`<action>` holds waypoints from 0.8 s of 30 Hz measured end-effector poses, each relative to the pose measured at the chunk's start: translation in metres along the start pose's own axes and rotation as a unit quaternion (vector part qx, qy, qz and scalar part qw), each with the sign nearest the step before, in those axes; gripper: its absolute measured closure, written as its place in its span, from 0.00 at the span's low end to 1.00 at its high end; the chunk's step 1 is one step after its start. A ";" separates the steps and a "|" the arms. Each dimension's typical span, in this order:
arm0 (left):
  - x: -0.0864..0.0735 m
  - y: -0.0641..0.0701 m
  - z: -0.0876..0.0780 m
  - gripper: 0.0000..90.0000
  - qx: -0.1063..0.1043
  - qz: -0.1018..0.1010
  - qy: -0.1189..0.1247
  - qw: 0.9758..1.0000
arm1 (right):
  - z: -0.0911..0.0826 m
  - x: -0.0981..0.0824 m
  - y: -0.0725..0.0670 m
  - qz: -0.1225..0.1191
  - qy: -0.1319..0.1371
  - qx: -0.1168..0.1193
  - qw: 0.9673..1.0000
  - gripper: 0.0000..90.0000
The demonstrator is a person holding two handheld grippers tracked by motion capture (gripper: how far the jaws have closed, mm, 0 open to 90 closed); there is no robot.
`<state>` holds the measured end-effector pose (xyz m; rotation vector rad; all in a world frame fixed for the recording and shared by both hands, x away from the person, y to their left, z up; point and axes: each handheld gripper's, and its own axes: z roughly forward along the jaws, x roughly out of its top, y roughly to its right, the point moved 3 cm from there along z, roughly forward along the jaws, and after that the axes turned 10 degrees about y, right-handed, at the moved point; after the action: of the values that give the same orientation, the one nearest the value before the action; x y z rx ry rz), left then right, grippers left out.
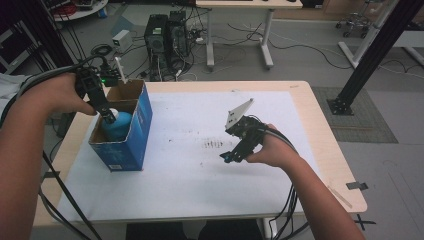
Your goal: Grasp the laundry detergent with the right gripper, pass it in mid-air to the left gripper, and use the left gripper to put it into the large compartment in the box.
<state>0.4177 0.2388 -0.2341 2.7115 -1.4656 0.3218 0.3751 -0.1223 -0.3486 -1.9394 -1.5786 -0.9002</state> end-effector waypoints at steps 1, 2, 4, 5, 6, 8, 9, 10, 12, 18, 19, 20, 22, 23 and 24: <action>0.001 0.002 -0.002 0.21 -0.003 0.004 0.000 1.000 | -0.001 0.001 0.001 -0.001 0.001 -0.001 1.000 0.14; 0.003 0.003 -0.003 0.21 -0.005 0.007 0.002 1.000 | -0.003 0.002 0.001 -0.001 0.000 -0.002 1.000 0.14; 0.007 0.007 -0.006 0.21 -0.008 0.015 0.005 1.000 | -0.006 0.002 0.002 0.001 0.001 -0.002 1.000 0.14; 0.009 0.009 -0.007 0.21 -0.011 0.020 0.008 1.000 | -0.007 0.002 0.002 0.003 0.000 -0.004 1.000 0.14; 0.011 0.011 -0.008 0.20 -0.013 0.024 0.009 1.000 | -0.007 0.002 0.003 0.003 -0.002 -0.004 1.000 0.14; 0.014 0.015 -0.010 0.20 -0.015 0.033 0.010 0.999 | -0.008 0.002 0.003 0.004 -0.005 -0.005 1.000 0.14; 0.016 0.018 -0.011 0.20 -0.018 0.039 0.011 0.999 | -0.010 0.001 0.003 0.008 -0.007 -0.006 1.000 0.14; 0.016 0.018 -0.011 0.19 -0.018 0.039 0.011 0.999 | -0.010 0.001 0.003 0.008 -0.007 -0.006 1.000 0.14; 0.023 0.026 -0.011 0.17 -0.025 0.054 0.013 0.998 | -0.012 0.002 0.004 0.006 -0.011 -0.007 1.000 0.14; 0.037 0.041 -0.008 0.16 -0.030 0.089 0.016 0.995 | -0.016 0.004 0.006 0.006 -0.021 -0.005 1.000 0.14; 0.040 0.043 -0.007 0.14 -0.033 0.096 0.012 0.995 | -0.017 0.005 0.006 0.007 -0.023 -0.004 1.000 0.14; 0.042 0.046 -0.006 0.14 -0.036 0.099 0.013 0.994 | -0.017 0.006 0.006 0.006 -0.028 -0.005 1.000 0.14; 0.048 0.051 -0.003 0.14 -0.037 0.111 0.008 0.993 | -0.019 0.008 0.007 0.003 -0.032 -0.004 0.999 0.14; 0.051 0.053 -0.001 0.12 -0.038 0.118 0.005 0.992 | -0.020 0.009 0.007 0.005 -0.035 -0.005 0.999 0.14; 0.053 0.056 0.001 0.12 -0.040 0.122 0.006 0.992 | -0.021 0.010 0.008 0.004 -0.039 -0.006 0.999 0.14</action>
<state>0.3996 0.1637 -0.2277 2.4678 -1.7689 0.2803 0.3800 -0.1322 -0.3269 -2.0098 -1.6112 -0.8419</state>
